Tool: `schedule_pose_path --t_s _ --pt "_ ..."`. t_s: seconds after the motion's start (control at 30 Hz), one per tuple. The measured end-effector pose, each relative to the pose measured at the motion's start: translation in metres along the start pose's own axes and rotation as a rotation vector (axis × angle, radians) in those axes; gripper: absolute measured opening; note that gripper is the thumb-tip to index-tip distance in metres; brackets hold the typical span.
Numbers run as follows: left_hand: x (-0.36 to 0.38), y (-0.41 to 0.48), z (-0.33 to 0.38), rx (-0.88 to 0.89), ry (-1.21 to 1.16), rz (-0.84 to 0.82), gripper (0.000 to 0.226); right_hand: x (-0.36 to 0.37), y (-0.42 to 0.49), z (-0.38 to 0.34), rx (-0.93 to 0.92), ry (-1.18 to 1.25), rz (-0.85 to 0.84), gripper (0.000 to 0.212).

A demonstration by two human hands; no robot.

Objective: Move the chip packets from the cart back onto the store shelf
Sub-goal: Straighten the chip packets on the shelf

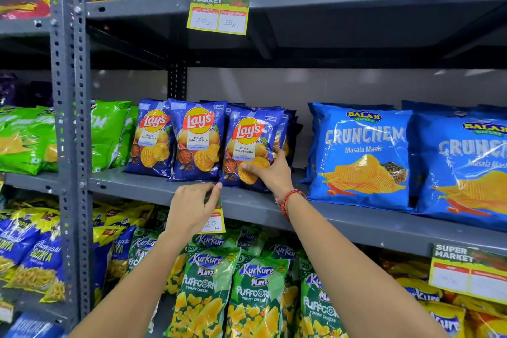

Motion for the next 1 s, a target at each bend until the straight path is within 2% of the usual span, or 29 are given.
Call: schedule_pose_path --t_s 0.13,0.37,0.47,0.53,0.6,0.67,0.73,0.77,0.83,0.87,1.0 --pt "-0.011 0.005 0.005 -0.071 -0.124 0.068 0.053 -0.029 -0.004 -0.029 -0.157 -0.036 0.115 0.087" --pt "0.004 0.042 0.096 0.033 -0.354 0.085 0.046 -0.152 -0.027 -0.093 -0.458 -0.257 0.451 0.047" --pt "0.029 0.055 0.143 0.039 -0.448 0.027 0.050 -0.213 -0.038 -0.097 -0.468 -0.465 0.647 0.048" --pt "0.058 0.063 0.163 -0.059 -0.568 -0.084 0.061 -0.247 -0.039 -0.087 -0.395 -0.552 0.728 0.056" --pt "0.093 0.069 0.177 -0.215 -0.736 -0.257 0.077 -0.269 -0.031 -0.064 -0.264 -0.482 0.685 0.070" --pt "0.126 0.070 0.189 -0.358 -0.850 -0.452 0.093 -0.279 -0.018 -0.032 -0.113 -0.312 0.565 0.087" --pt "0.151 0.064 0.197 -0.457 -0.920 -0.621 0.096 -0.277 -0.009 -0.003 0.031 -0.153 0.432 0.097" --pt "0.158 0.060 0.201 -0.485 -0.971 -0.680 0.088 -0.274 -0.005 0.010 0.087 -0.086 0.369 0.096" --pt "0.169 0.056 0.207 -0.480 -1.098 -0.705 0.058 -0.265 0.001 0.026 0.144 0.029 0.268 0.081" --pt "0.171 0.055 0.207 -0.471 -1.130 -0.688 0.052 -0.261 0.003 0.027 0.136 0.063 0.236 0.072" --pt "0.171 0.061 0.202 -0.465 -1.230 -0.624 0.071 -0.261 0.011 0.015 0.045 0.058 0.199 0.056"
Point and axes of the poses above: each hand's wrist, its own y-axis towards the middle knuckle, its own x-axis out of the palm, z = x × y, the point moved 10 cm from there along y, towards the middle knuckle, and after that the axes turned 9 degrees about -x, right-handed, at the moved point
